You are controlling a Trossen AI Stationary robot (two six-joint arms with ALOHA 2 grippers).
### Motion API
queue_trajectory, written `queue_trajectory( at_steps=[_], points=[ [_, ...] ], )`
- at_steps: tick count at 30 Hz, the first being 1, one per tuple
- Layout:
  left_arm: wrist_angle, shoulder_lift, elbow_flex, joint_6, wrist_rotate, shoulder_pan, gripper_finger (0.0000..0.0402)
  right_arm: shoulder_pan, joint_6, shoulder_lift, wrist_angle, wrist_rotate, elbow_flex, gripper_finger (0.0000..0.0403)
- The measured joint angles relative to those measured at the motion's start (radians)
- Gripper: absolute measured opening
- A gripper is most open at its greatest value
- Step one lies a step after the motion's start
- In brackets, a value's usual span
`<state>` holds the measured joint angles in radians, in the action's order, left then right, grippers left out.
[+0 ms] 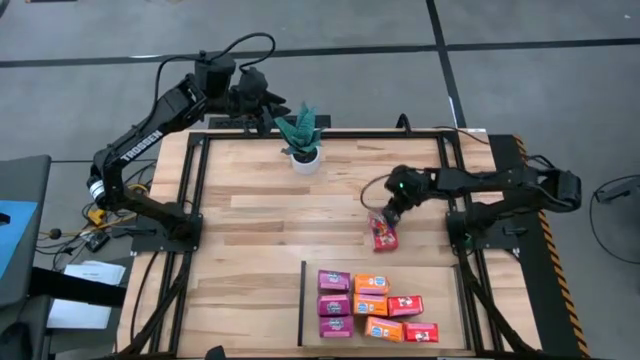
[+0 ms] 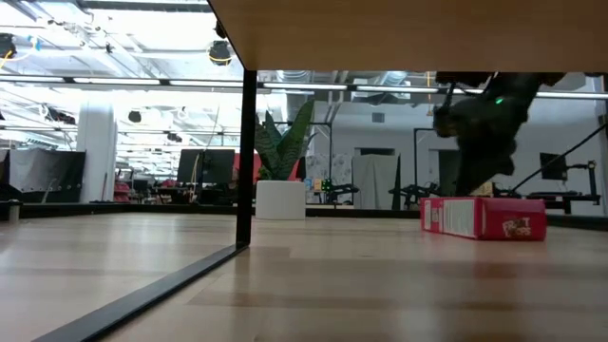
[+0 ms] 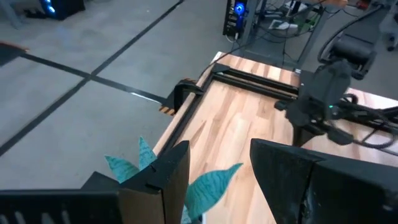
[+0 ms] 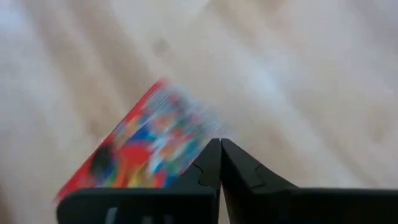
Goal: Stack cereal on shelf
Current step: Put the red cereal box on the upper right shelf
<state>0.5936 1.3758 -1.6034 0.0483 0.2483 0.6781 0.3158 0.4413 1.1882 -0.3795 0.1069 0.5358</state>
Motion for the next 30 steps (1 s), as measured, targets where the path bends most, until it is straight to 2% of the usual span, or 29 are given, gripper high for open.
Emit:
queue_trajectory(
  at_steps=[4, 6, 9, 12, 15, 20, 23, 30],
  points=[
    [-0.025, 0.0, 0.041, -0.006, -0.01, 0.0, 0.0159, 0.115, 0.026, 0.057, 0.084, -0.001, -0.001, 0.0029],
    [-0.037, 0.001, 0.065, -0.007, 0.003, 0.0, 0.0159, 0.156, 0.026, 0.065, 0.127, 0.072, 0.006, 0.002],
    [-0.101, 0.001, 0.112, -0.028, 0.124, 0.0, 0.0155, 0.166, 0.033, 0.016, 0.158, 0.202, 0.033, 0.0007],
    [-0.202, 0.001, 0.163, -0.11, 0.25, -0.002, 0.0134, 0.12, 0.079, -0.081, 0.114, 0.229, 0.032, 0.0011],
    [-0.327, 0.0, 0.235, -0.178, 0.33, -0.018, 0.0093, 0.038, 0.134, -0.186, 0.047, 0.215, 0.011, 0.0014],
    [-0.505, 0.0, 0.38, -0.268, 0.35, -0.054, 0.001, -0.106, 0.292, -0.287, -0.002, 0.055, -0.083, 0.0006],
    [-0.606, 0.0, 0.463, -0.326, 0.348, -0.072, 0.0012, -0.147, 0.375, -0.305, 0.0, -0.003, -0.14, 0.0014],
    [-0.732, 0.001, 0.592, -0.378, 0.292, -0.135, 0.0002, -0.19, 0.419, -0.258, 0.032, -0.006, -0.216, 0.0006]
  ],
)
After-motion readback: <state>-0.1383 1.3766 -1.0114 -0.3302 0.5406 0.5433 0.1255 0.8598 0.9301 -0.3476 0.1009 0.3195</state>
